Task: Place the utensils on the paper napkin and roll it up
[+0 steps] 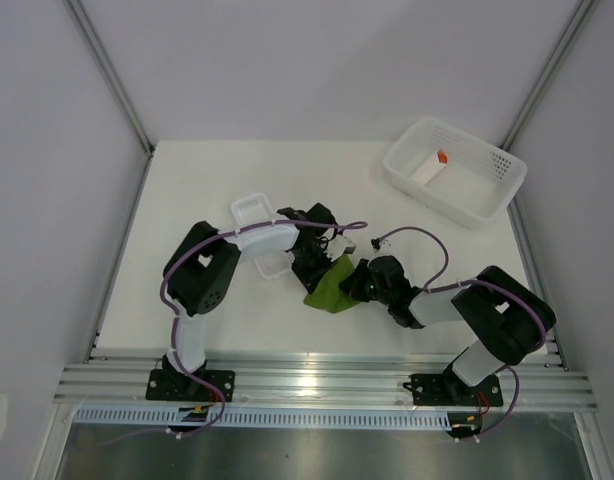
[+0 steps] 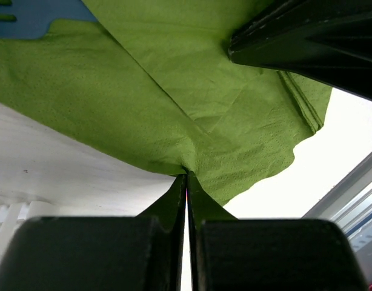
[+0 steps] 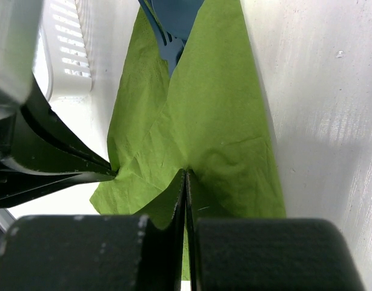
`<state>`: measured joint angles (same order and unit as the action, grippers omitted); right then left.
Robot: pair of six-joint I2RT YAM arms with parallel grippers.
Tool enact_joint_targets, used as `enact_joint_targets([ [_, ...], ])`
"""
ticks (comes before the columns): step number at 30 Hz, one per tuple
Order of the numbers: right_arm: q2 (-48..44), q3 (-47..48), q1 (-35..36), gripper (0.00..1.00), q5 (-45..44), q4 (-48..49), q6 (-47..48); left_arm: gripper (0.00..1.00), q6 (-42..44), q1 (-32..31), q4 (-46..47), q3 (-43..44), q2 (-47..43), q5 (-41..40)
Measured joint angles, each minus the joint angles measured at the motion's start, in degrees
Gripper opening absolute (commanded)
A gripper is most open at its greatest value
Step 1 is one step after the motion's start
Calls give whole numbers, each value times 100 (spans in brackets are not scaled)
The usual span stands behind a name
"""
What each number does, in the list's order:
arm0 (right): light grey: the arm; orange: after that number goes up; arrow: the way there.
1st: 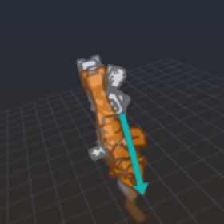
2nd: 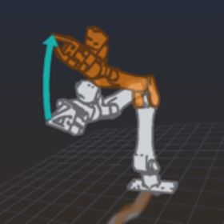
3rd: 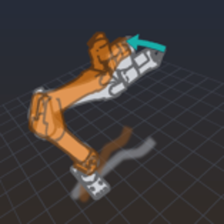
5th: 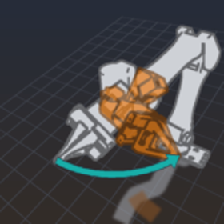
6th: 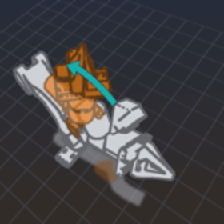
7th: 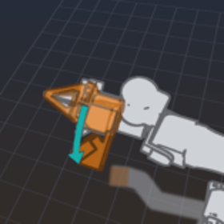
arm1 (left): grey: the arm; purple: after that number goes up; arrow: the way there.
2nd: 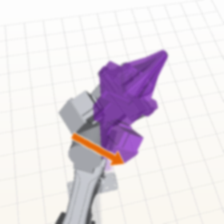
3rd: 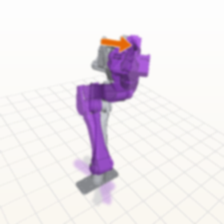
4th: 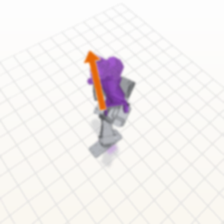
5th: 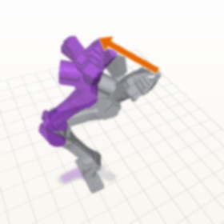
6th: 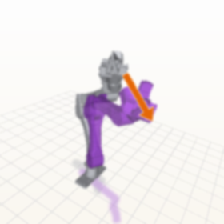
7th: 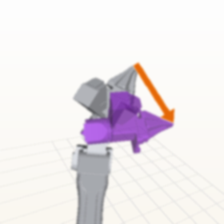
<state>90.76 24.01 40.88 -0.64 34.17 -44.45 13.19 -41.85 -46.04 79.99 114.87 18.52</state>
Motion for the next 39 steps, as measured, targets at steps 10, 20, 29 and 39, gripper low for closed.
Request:
enact_joint_targets([
  [10,0,-2,0,0,2,2,-11,1,37,-4,55,361,-129,461],
  [20,0,-2,-2,0,0,2,-15,48,111,-4,61,741,-136,570],
  [29,33,-2,-2,0,4,55,-37,49,560,-17,319,-428,-734,-15],
  [39,57,-2,-13,0,24,94,-61,54,2057,-428,1008,-1517,-1231,-378],
])
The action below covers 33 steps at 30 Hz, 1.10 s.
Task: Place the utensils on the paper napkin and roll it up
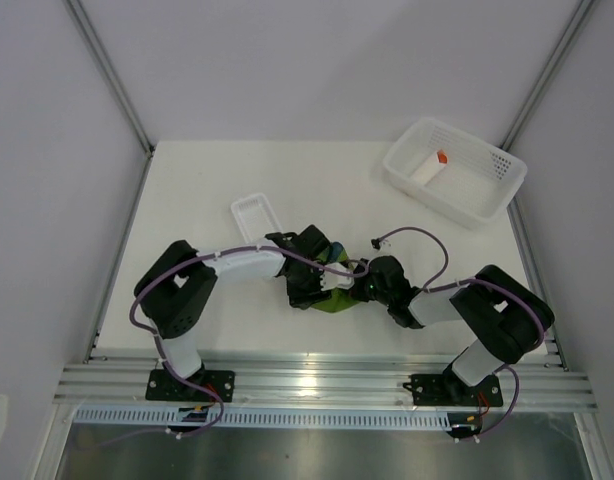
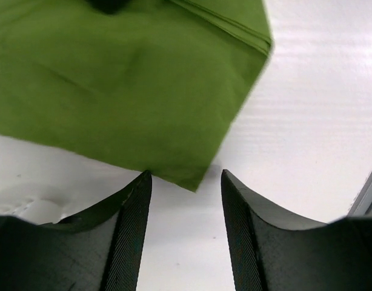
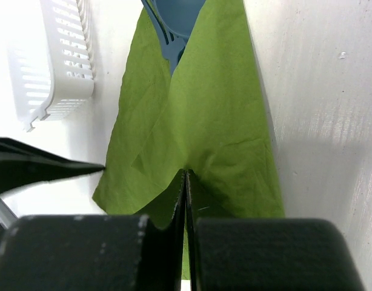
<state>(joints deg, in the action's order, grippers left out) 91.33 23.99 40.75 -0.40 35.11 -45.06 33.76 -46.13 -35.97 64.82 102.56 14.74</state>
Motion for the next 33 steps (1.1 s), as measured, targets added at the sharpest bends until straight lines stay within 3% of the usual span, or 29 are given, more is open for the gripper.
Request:
enact_joint_targets([
  [11,7,-20,-7,0,7,39,-39,53,1751,-404,-17,-236,-280,20],
  [23,4,-22,-31,0,28,33,-37,50,2400,-719,-52,-238,-131,-697],
  [33,-4,-22,-57,0,44,20,-37,20,2527,-745,129,-238,-59,-1003],
])
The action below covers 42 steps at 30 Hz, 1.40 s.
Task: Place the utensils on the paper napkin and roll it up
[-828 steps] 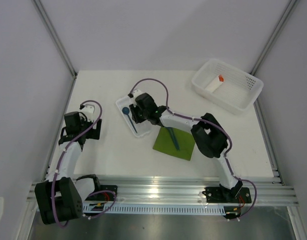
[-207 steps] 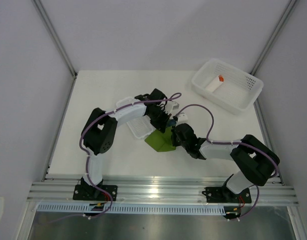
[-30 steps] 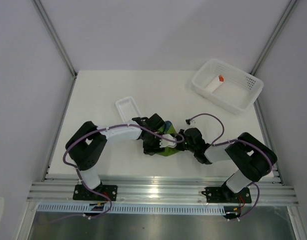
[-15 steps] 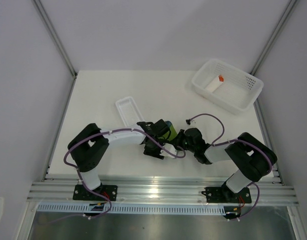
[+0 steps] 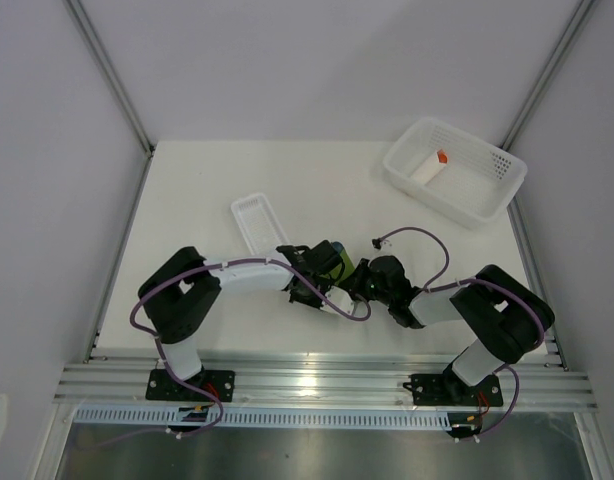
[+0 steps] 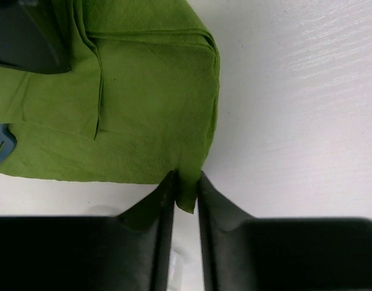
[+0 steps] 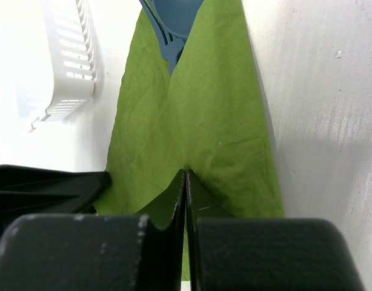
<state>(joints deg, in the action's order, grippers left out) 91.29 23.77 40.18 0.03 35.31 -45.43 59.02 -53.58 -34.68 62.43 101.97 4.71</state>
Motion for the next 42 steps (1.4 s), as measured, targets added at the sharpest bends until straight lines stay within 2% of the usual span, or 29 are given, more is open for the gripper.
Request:
enact_joint_targets([
  [2,0,0,-4,0,0,-2,0,15,-2,0,9,-2,2,24],
  [4,0,0,-9,0,2,-4,0,4,-11,-2,44,-13,2,39],
  [6,-2,0,-9,0,4,-2,0,1,-31,-4,111,-31,0,42],
  [15,20,-24,-76,0,133,61,-33,1,-234,-4,1016,-356,-262,-160],
  [28,216,-234,-295,0,562,662,-411,1,-699,-11,2190,11,-339,-411],
  [36,205,-243,-391,0,678,649,-433,1,-708,-33,2260,122,-212,-389],
  [42,-179,-243,-422,3,695,125,-367,1,-664,-96,2299,133,-98,-280],
])
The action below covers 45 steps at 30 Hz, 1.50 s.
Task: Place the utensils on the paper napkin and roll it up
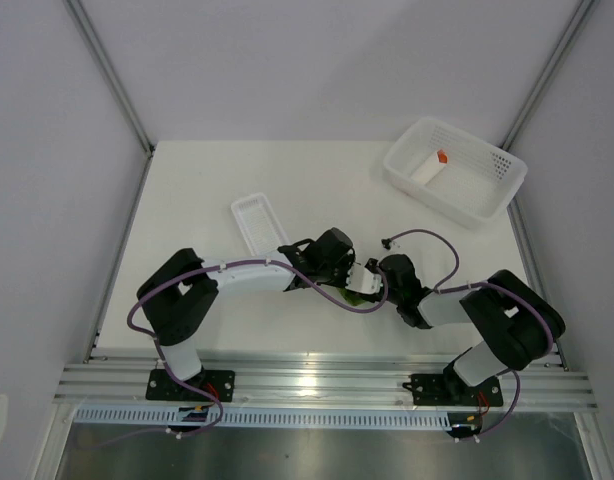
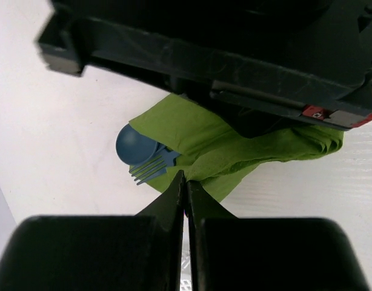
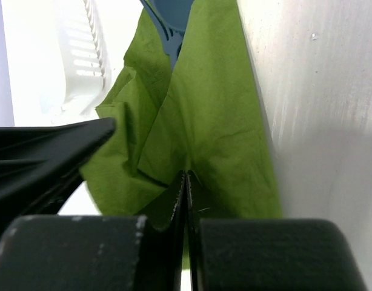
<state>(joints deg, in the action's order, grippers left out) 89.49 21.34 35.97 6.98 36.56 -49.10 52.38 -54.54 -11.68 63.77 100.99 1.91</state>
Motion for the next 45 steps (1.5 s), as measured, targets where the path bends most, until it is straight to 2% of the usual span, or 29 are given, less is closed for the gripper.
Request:
enact_joint_targets([
  [12,-1093,61,-503,8,-46,-1069,417,1,125,-133,0,-2,160,22],
  [15,-1121,59,-741,15,-46,-1187,533,1,122,-133,2,-2,160,22],
  [16,-1113,57,-826,23,-42,-1226,581,1,122,-133,2,-2,160,22],
  [19,-914,63,-1027,32,61,-1161,752,1,120,-133,2,-2,160,22],
  [21,-643,90,-1086,33,164,-1102,826,1,118,-133,4,-2,160,22],
  [28,17,177,-1106,24,723,-302,800,1,101,-133,17,0,160,22],
  [33,125,-28,-1102,10,898,90,660,1,48,-133,44,11,160,22],
  [45,-81,-501,-376,1,455,520,282,1,-341,-184,92,321,201,210],
])
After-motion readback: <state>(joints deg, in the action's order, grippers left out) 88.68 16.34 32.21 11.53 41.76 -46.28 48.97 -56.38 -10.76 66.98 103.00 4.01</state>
